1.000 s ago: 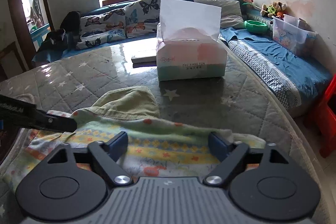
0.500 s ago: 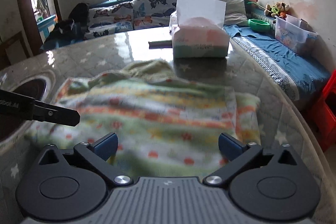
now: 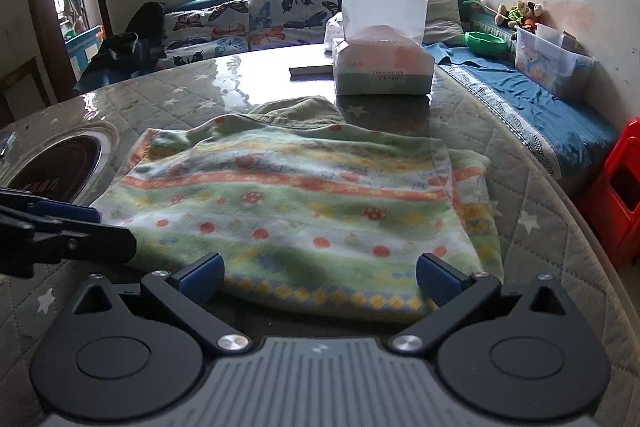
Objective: Fold clothes
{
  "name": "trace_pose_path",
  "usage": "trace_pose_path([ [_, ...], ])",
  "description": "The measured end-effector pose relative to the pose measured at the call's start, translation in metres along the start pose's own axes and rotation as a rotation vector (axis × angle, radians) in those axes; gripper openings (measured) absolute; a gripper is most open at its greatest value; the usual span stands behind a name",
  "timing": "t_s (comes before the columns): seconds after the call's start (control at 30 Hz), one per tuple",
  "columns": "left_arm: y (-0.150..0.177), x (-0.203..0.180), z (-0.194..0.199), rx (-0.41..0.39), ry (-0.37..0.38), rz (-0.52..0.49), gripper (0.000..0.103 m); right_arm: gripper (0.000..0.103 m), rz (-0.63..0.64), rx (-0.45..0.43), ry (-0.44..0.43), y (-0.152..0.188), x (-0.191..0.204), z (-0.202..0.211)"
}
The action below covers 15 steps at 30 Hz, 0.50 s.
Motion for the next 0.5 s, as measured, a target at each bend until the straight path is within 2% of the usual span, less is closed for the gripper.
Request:
trace_pose_path([
  [0.13, 0.011, 0.0, 0.005, -0.001, -0.006, 0.0, 0.091, 0.103, -0.008, 0.007, 0.003, 0.007, 0.003, 0.002],
  [0.37, 0.026, 0.003, 0.012, -0.002, -0.013, 0.016, 0.102, 0.103, -0.02, 0.013, 0.007, 0.018, 0.007, 0.008],
  [0.5, 0.035, 0.003, 0.015, 0.003, -0.014, 0.022, 0.103, 0.103, -0.035, 0.029, 0.013, 0.025, 0.009, 0.008],
])
Point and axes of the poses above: each gripper's, at about its wrist camera, not at the fingertips, and z roughly against the way its jaws point, x to its left, y to its underside, the point moved 1 cm from there along -z, roughly the way its jaws point, and after that the axes turned 13 degrees about x, right-handed, at the moved point
